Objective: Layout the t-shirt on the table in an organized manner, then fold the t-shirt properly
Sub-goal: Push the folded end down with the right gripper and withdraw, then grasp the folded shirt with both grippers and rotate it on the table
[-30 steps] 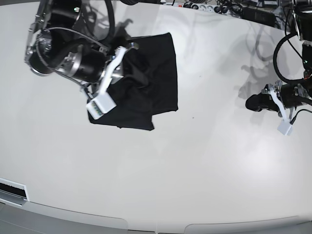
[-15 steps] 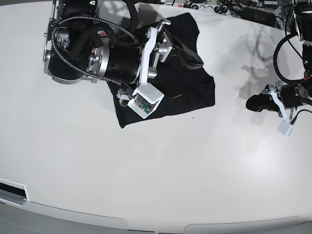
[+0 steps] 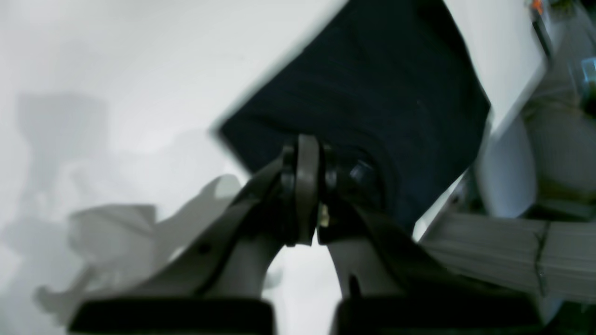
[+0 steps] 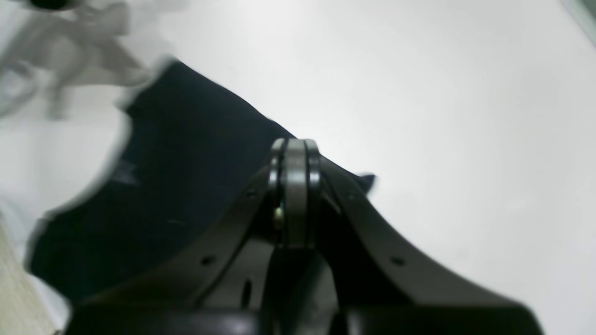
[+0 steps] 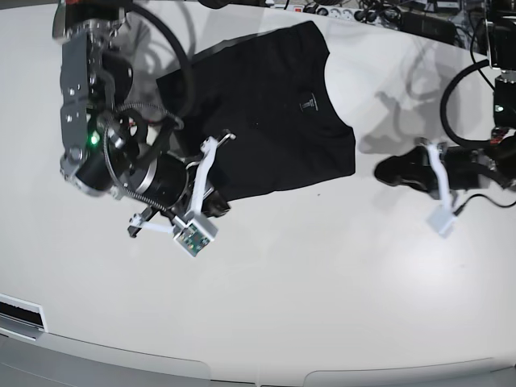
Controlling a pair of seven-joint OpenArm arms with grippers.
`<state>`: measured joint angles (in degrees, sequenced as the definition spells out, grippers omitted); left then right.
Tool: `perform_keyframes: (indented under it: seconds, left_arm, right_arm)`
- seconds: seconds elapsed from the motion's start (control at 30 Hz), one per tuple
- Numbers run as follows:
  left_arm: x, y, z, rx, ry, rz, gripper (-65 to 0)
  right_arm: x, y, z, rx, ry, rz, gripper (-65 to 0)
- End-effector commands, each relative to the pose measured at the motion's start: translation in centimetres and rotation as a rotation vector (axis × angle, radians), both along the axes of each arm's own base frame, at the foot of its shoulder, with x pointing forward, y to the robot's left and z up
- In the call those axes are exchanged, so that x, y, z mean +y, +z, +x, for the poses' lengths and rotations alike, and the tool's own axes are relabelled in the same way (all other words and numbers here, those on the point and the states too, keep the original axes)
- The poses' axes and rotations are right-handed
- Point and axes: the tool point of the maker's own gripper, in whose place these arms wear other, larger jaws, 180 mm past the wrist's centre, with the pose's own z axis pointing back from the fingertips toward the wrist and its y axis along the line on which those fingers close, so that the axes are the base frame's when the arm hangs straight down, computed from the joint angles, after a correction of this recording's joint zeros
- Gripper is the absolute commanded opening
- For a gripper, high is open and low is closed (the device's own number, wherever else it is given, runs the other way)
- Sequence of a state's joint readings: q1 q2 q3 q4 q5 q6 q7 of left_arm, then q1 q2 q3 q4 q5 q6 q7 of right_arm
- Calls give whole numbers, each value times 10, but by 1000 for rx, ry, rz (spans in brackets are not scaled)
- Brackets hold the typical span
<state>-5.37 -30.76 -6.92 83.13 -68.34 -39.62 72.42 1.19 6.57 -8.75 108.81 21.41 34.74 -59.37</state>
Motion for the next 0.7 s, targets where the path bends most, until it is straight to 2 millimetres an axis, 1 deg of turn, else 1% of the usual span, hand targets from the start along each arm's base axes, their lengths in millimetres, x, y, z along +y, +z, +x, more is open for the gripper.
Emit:
perform_keyframes:
  seconds: [0.0, 0.07, 0.17, 0.23, 0.33, 0.5, 0.6, 0.67]
  left_arm:
    - [-13, 15, 1, -54, -55, -12, -650]
    - [-41, 15, -18, -62, -169, -3, -650]
    - [-75, 11, -47, -86, -316, 27, -650]
    - [-93, 8, -63, -122, -389, 47, -650]
    - [-115, 1, -88, -154, -482, 60, -650]
    - [-134, -27, -147, -76, -616, 70, -650]
    - [-143, -37, -167, -92, -661, 77, -650]
    - [-145, -46, -173, -96, -673, 114, -650]
  right_arm:
    - [-2, 12, 15, -43, -1, 15, -650]
    - [-7, 2, 29, -13, -9, 3, -650]
    - [-11, -17, 45, 54, -18, -15, -650]
    - [-11, -28, 54, 91, -3, -39, -650]
    - [-8, -39, 65, 132, 18, -69, -650]
    - [-2, -58, 71, 176, 66, -173, -650]
    - [0, -71, 73, 193, 88, -242, -650]
    - [-2, -81, 73, 206, 99, -291, -650]
